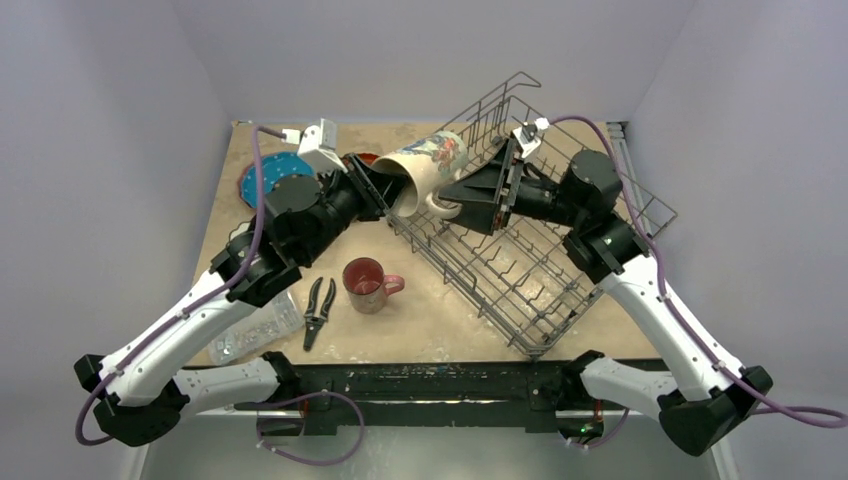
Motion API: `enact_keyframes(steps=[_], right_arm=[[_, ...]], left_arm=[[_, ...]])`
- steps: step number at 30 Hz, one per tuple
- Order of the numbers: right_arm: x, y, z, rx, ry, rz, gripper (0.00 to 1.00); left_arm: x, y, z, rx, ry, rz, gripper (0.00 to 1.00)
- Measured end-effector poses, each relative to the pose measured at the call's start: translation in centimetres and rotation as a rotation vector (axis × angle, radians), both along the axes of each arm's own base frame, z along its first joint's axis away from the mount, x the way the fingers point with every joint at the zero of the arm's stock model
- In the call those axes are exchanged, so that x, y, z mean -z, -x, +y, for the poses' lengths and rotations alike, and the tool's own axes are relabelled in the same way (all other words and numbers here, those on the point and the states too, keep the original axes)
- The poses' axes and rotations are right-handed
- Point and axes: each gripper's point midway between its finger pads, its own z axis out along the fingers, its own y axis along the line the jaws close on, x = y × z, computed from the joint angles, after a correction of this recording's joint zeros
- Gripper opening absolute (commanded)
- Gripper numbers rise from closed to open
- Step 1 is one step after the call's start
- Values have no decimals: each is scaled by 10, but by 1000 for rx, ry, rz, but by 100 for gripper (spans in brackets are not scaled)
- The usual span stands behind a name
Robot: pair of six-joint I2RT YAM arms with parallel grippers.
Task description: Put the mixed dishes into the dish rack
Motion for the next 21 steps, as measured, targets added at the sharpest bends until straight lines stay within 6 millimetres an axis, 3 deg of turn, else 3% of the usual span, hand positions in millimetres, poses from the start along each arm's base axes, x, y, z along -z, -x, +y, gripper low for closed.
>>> enact_keyframes(steps=[4, 10, 14, 16, 19, 21], right_arm=[[-17, -6, 8, -6, -80, 34, 72], [-41, -10, 13, -21, -192, 77, 69], [-44, -12, 19, -43, -220, 119, 61], [-46, -13, 21, -46, -232, 130, 52], [-49, -11, 21, -53, -246, 139, 29], [-53, -9, 21, -55, -260, 153, 25]], left_arm=[[-16, -7, -1, 3, 87, -17, 0], [-32, 0, -14, 87, 174, -51, 0], [-33, -1, -15, 100, 187, -56, 0], [-34, -3, -13, 96, 190, -60, 0], [-38, -5, -11, 90, 197, -74, 0], [-41, -8, -8, 81, 181, -93, 0]])
